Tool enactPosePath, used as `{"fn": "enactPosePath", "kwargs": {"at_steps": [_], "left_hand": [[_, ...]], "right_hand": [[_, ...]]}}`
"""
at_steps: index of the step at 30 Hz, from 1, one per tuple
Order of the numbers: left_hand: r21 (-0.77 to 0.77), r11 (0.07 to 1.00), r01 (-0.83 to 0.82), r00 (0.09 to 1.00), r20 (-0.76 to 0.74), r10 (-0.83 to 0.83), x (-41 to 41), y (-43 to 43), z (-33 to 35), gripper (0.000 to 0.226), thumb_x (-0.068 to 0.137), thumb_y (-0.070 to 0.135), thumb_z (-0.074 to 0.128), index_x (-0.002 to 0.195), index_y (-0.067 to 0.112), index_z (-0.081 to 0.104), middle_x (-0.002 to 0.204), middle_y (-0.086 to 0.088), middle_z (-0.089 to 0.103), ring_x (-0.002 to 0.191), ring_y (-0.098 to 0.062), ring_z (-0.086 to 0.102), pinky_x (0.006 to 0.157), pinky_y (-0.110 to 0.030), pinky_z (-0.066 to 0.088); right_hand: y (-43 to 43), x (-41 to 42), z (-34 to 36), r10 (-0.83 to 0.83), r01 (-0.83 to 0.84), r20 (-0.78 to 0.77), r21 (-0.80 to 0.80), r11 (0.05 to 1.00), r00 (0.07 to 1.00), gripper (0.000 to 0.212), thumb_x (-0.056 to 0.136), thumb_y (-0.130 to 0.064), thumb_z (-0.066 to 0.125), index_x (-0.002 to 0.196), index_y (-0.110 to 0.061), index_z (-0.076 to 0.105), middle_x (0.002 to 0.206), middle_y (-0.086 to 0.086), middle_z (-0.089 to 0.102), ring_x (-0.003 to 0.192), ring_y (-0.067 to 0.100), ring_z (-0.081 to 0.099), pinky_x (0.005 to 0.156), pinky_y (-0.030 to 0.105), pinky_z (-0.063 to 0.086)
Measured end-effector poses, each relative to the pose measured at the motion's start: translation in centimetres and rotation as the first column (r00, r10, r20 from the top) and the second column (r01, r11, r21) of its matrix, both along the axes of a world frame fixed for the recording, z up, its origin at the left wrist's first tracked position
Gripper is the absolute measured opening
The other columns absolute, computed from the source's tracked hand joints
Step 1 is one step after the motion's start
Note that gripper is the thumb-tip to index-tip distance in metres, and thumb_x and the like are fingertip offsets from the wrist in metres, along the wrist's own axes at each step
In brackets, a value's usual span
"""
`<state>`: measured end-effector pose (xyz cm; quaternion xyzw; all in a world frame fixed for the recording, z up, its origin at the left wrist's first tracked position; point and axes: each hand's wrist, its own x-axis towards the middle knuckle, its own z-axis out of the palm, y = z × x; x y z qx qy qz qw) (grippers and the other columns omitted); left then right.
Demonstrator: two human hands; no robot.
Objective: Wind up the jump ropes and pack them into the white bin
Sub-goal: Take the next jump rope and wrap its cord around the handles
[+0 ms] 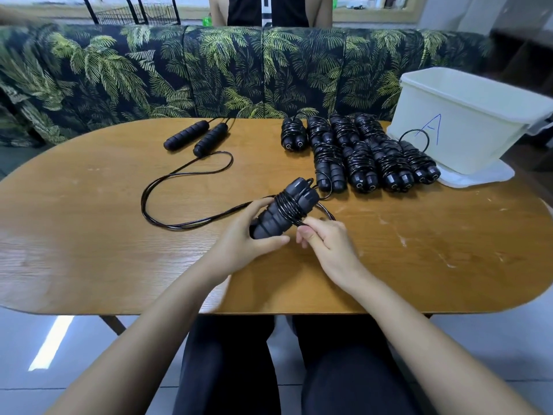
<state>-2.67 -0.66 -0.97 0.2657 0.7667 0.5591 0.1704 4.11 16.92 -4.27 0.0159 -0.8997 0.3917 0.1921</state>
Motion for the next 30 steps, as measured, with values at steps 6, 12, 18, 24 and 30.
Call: {"fn": "enactPosePath", "kwargs": {"at_steps": [6,12,18,24,30], "left_hand": [[0.095,0.992,-0.086,0.995,0.064,0.08,-0.9,-1.7,2.9,0.072,0.056,0.022,0.082,0.12,0.008,0.053,0.105,-0.001,0.068,0.091,-0.01,0.068,0.078,-0.02,0.054],[-0.205,0.964,0.168,0.953,-0.218,-0.212,-0.6,-2.9,4.1,0.066,0.054,0.024,0.091,0.113,0.018,0.061,0.101,0.005,0.069,0.097,-0.005,0.065,0.087,-0.02,0.051],[-0.547,0.836,0.034,0.749,-0.54,-0.384,-0.9,-1.8,4.8,0.074,0.054,0.052,0.086,0.117,0.027,0.058,0.094,0.007,0.066,0.087,-0.013,0.06,0.076,-0.035,0.05],[-0.687,0.666,-0.291,0.553,-0.689,-0.469,-0.8,-0.4,4.9,0.065,0.073,0.056,0.071,0.126,0.027,0.047,0.111,0.008,0.058,0.107,-0.017,0.051,0.071,-0.032,0.043],[-0.434,0.795,-0.424,0.657,-0.751,-0.059,-1.1,0.2,4.0,0.06,0.068,0.056,0.076,0.112,0.018,0.058,0.095,-0.003,0.066,0.088,-0.027,0.061,0.068,-0.038,0.051]], "right_hand": [[0.6,0.6,0.1,0.331,-0.281,0.221,-0.228,0.932,0.918,0.03,0.102,-0.022,0.038,0.075,-0.019,0.052,0.066,-0.009,0.051,0.069,0.005,0.05,0.073,0.023,0.04],[4.8,-2.9,4.0,0.332,-0.373,0.414,0.019,0.928,0.847,0.016,0.095,-0.011,0.052,0.091,-0.003,0.065,0.092,0.002,0.069,0.085,0.004,0.055,0.094,0.028,0.042],[4.6,-6.3,8.7,0.261,-0.535,0.52,0.492,0.687,0.813,0.019,0.098,-0.034,0.052,0.082,-0.032,0.063,0.072,-0.018,0.059,0.083,-0.01,0.053,0.117,0.024,0.006],[2.6,-6.3,10.6,0.127,-0.381,0.378,0.74,0.554,0.917,0.038,0.102,-0.041,0.038,0.084,-0.021,0.064,0.062,-0.011,0.052,0.068,0.009,0.05,0.106,0.031,0.027],[0.3,-3.7,10.3,-0.036,-0.086,0.166,0.669,0.738,0.985,0.032,0.105,-0.035,0.03,0.099,-0.02,0.058,0.079,-0.002,0.055,0.081,0.027,0.056,0.066,0.035,0.036]]}}
